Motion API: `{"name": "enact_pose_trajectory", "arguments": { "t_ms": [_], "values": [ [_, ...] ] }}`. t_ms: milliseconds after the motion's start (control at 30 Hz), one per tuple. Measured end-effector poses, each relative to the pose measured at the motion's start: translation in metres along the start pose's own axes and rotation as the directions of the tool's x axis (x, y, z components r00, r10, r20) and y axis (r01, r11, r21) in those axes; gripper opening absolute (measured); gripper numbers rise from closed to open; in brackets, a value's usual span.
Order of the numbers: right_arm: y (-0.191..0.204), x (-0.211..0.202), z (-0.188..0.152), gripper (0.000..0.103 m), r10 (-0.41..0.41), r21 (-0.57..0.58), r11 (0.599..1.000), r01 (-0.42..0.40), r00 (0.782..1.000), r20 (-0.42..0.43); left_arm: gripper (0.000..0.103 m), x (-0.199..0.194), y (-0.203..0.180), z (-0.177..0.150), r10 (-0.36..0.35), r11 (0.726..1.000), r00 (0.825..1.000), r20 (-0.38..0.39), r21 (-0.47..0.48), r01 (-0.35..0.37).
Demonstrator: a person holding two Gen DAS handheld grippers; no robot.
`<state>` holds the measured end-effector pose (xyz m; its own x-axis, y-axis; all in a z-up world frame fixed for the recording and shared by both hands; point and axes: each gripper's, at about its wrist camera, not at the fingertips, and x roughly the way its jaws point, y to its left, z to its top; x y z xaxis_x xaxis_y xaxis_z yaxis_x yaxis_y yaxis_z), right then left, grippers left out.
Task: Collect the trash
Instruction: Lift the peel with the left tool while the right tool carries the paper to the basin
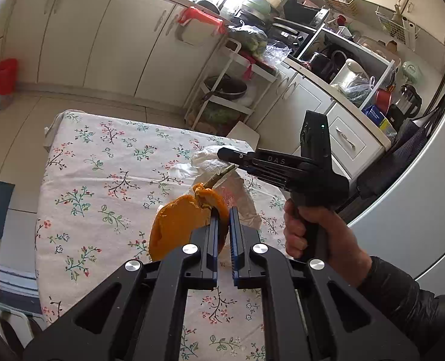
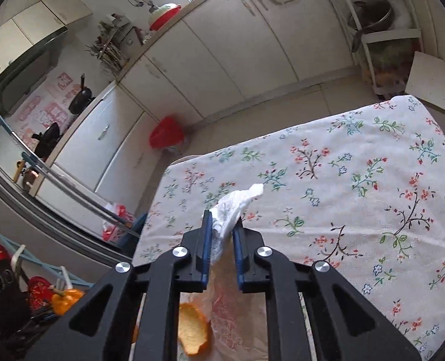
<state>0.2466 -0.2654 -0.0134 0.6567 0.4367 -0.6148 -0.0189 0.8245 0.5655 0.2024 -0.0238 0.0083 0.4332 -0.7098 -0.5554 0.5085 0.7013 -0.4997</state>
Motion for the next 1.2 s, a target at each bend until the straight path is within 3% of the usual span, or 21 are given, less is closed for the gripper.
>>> {"name": "enact_pose_trajectory", "arguments": {
  "t_ms": [133,200,267,300,333,400,500,533,567,600,667,933,1033,1067,1100,1133,1167,1200],
  "values": [
    [-0.010,0.011,-0.007,0.014,-0.053,-0.011,0.999,0.051,0.986,-0.157,0.006,-0.001,0.002,-0.001,-0.002,1.000,1.000,0.001,-0.008,0.002],
    [-0.023,0.020,-0.016,0.014,-0.026,0.004,1.000,0.028,0.962,-0.273,0.006,-0.002,0.001,-0.003,-0.001,1.000,1.000,-0.001,-0.006,0.001],
    [-0.028,0.025,-0.027,0.020,-0.059,-0.024,0.998,0.054,0.942,-0.331,0.006,-0.001,0.001,-0.003,-0.004,1.000,1.000,-0.001,-0.009,0.004],
    [-0.032,0.026,-0.031,0.043,-0.086,-0.027,0.996,0.082,0.940,-0.331,0.006,-0.001,0.000,-0.003,-0.005,1.000,1.000,0.000,-0.010,0.005],
    [-0.036,0.027,-0.033,0.050,-0.092,-0.013,0.996,0.092,0.942,-0.323,0.006,-0.002,-0.001,-0.003,-0.007,1.000,1.000,0.001,-0.011,0.007],
    [-0.040,0.026,-0.035,0.058,-0.035,0.031,0.998,0.046,0.956,-0.293,0.006,-0.001,-0.002,-0.003,-0.012,1.000,1.000,0.004,-0.009,0.012],
    [-0.045,0.026,-0.033,0.060,0.007,0.107,0.994,0.019,0.971,-0.240,0.006,0.001,-0.002,-0.003,-0.011,1.000,1.000,-0.002,-0.005,0.011],
    [-0.046,0.026,-0.031,0.059,0.013,0.124,0.992,0.015,0.975,-0.223,0.006,0.002,-0.002,-0.003,-0.010,1.000,1.000,-0.004,-0.006,0.010],
    [-0.048,0.026,-0.031,0.048,0.018,0.145,0.989,0.013,0.978,-0.206,0.006,0.003,-0.001,-0.003,-0.007,1.000,1.000,-0.007,-0.008,0.007],
    [-0.051,0.027,-0.030,0.029,0.030,0.167,0.986,0.005,0.979,-0.203,0.006,0.003,-0.001,-0.003,-0.007,1.000,1.000,-0.007,-0.009,0.006],
    [-0.053,0.028,-0.029,0.014,0.066,0.195,0.981,-0.026,0.978,-0.200,0.006,0.003,-0.001,-0.003,-0.006,1.000,1.000,-0.007,-0.009,0.006],
    [-0.046,-0.013,-0.010,0.005,0.122,0.188,0.975,-0.116,0.992,-0.020,0.006,0.002,-0.003,-0.002,0.009,1.000,1.000,0.002,0.005,-0.009],
    [-0.037,-0.014,-0.008,0.005,0.104,0.157,0.983,-0.097,0.994,-0.035,0.006,0.001,-0.005,-0.003,0.027,1.000,1.000,0.004,0.015,-0.027],
    [-0.033,-0.012,-0.009,0.012,0.060,0.124,0.991,-0.053,0.997,-0.054,0.006,0.002,-0.005,-0.004,0.030,0.999,1.000,0.003,0.016,-0.030],
    [-0.027,-0.009,-0.011,0.047,-0.002,0.073,0.997,0.007,0.997,-0.071,0.006,0.002,-0.006,-0.004,0.033,0.999,0.999,0.004,0.017,-0.033],
    [-0.020,-0.004,-0.014,0.067,-0.053,0.020,0.998,0.055,0.995,-0.085,0.006,0.002,-0.007,-0.005,0.034,0.999,0.999,0.004,0.018,-0.034],
    [-0.015,0.000,-0.018,0.077,-0.084,-0.020,0.996,0.083,0.993,-0.083,0.006,0.002,-0.008,-0.005,0.034,0.999,0.999,0.005,0.020,-0.034],
    [-0.007,0.005,-0.023,0.077,-0.121,-0.079,0.990,0.115,0.990,-0.078,0.006,0.002,-0.009,-0.005,0.035,0.999,0.999,0.005,0.024,-0.035]
  ]
}}
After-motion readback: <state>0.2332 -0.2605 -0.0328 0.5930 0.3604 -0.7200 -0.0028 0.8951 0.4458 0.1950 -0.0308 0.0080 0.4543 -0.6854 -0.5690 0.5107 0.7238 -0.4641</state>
